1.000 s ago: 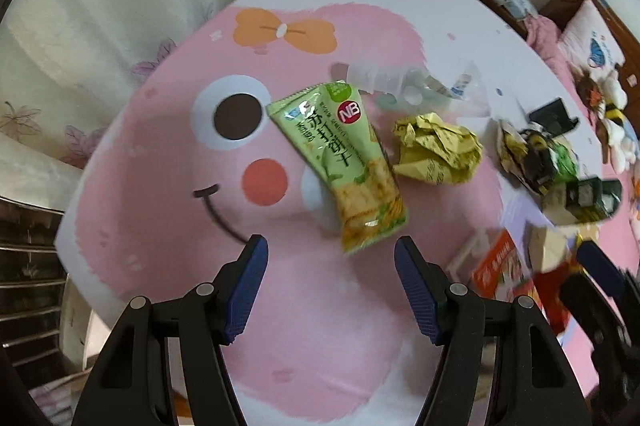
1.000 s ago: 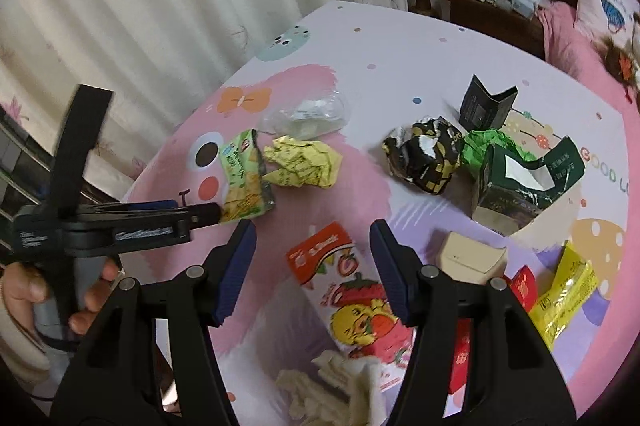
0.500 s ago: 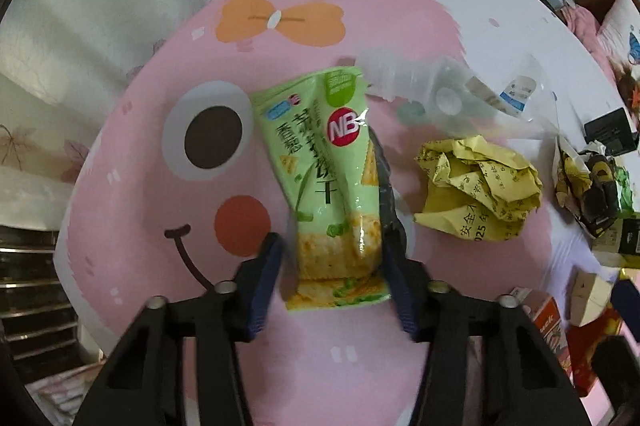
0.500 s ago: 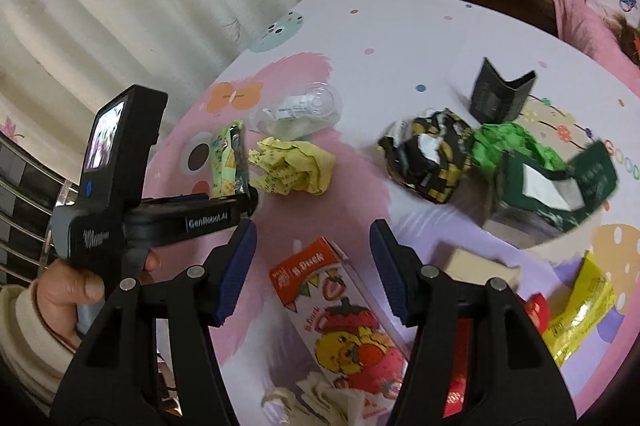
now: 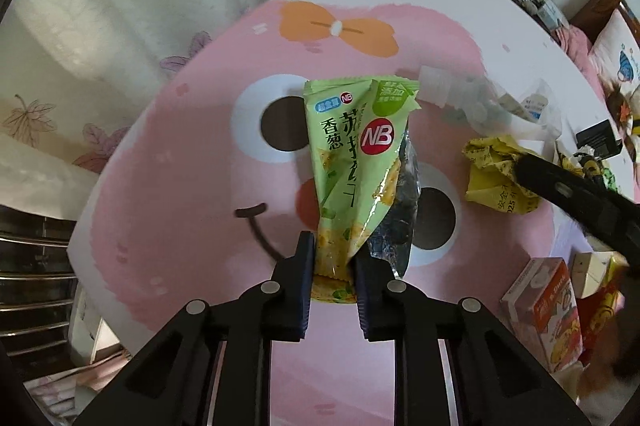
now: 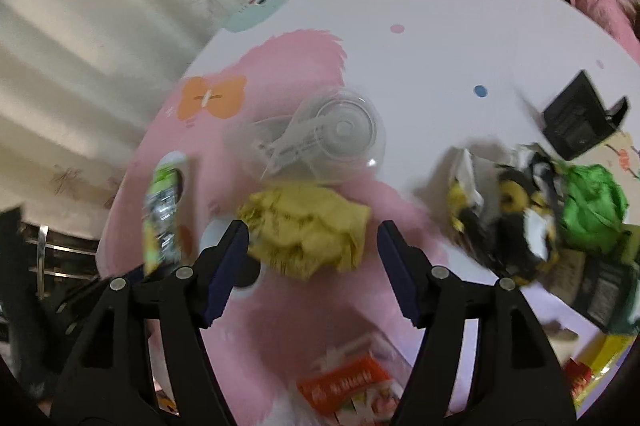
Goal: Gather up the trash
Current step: 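Grasp the green NB wrapper with the left tool while the right tool grasps the yellow paper, then carry the wrapper and yellow paper over the blue bin and release both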
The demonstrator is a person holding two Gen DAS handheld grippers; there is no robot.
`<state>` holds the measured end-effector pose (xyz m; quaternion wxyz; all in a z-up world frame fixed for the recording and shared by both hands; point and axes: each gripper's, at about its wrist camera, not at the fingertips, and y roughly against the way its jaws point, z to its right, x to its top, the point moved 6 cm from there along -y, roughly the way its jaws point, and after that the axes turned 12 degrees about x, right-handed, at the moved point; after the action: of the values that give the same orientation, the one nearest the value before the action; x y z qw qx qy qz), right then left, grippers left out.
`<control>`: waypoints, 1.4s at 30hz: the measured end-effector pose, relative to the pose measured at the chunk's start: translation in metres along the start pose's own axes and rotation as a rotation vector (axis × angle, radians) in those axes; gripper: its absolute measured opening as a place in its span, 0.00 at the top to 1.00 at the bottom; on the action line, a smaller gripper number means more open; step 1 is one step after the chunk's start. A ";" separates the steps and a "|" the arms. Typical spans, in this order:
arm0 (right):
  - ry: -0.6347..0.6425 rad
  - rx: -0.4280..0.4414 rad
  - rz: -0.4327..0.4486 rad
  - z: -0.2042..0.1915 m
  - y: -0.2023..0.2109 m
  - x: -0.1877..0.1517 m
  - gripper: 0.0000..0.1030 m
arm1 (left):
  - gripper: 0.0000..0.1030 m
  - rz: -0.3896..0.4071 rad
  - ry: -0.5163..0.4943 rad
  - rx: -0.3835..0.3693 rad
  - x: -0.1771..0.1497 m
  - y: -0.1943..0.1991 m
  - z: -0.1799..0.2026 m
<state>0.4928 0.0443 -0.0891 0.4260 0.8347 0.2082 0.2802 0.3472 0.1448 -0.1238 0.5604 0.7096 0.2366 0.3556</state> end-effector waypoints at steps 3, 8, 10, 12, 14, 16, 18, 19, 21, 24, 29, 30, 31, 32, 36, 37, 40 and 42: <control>-0.013 -0.008 -0.014 0.001 -0.015 0.003 0.38 | 0.82 0.014 0.005 -0.004 -0.006 0.009 -0.006; -0.014 -0.027 -0.001 0.002 -0.021 -0.001 0.50 | 0.82 0.035 0.002 -0.010 -0.018 0.023 -0.019; -0.007 -0.030 -0.008 0.000 -0.019 -0.005 0.54 | 0.82 0.042 -0.004 -0.013 -0.030 0.033 -0.038; -0.005 -0.033 -0.007 -0.001 -0.013 -0.010 0.57 | 0.82 0.049 -0.008 -0.019 -0.041 0.046 -0.058; -0.014 -0.027 0.001 -0.005 -0.004 -0.016 0.57 | 0.82 0.058 -0.018 -0.022 -0.047 0.055 -0.064; -0.026 -0.006 0.019 -0.010 0.009 -0.024 0.57 | 0.82 0.068 -0.031 -0.027 -0.054 0.067 -0.072; -0.030 0.009 0.042 -0.019 0.025 -0.033 0.57 | 0.82 0.079 -0.043 -0.035 -0.059 0.078 -0.078; -0.033 0.015 0.051 -0.023 0.032 -0.038 0.57 | 0.83 0.087 -0.049 -0.041 -0.064 0.086 -0.083; -0.038 0.031 0.075 -0.033 0.048 -0.048 0.57 | 0.82 0.103 -0.060 -0.054 -0.069 0.097 -0.090; -0.048 0.054 0.106 -0.050 0.069 -0.064 0.57 | 0.82 0.134 -0.079 -0.075 -0.079 0.120 -0.107; -0.056 0.060 0.163 -0.082 0.099 -0.097 0.57 | 0.83 0.183 -0.131 -0.115 -0.092 0.145 -0.135; -0.062 0.060 0.178 -0.090 0.104 -0.105 0.57 | 0.83 0.187 -0.145 -0.122 -0.093 0.147 -0.139; -0.067 0.059 0.192 -0.097 0.109 -0.115 0.57 | 0.83 0.194 -0.169 -0.132 -0.096 0.150 -0.146; -0.077 0.054 0.213 -0.106 0.114 -0.125 0.57 | 0.83 0.200 -0.191 -0.139 -0.098 0.151 -0.151; -0.133 0.031 0.285 -0.134 0.125 -0.162 0.57 | 0.83 0.234 -0.310 -0.158 -0.111 0.155 -0.173; -0.150 0.025 0.303 -0.141 0.127 -0.174 0.57 | 0.83 0.243 -0.335 -0.159 -0.114 0.155 -0.178; -0.187 -0.008 0.334 -0.161 0.123 -0.203 0.57 | 0.83 0.253 -0.395 -0.186 -0.129 0.152 -0.198; -0.217 -0.036 0.343 -0.175 0.116 -0.226 0.57 | 0.83 0.248 -0.423 -0.211 -0.138 0.147 -0.208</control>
<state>0.2216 -0.0478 0.0260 0.4067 0.8754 0.0108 0.2609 0.0902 0.1354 0.0096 0.6202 0.7295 -0.0129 0.2880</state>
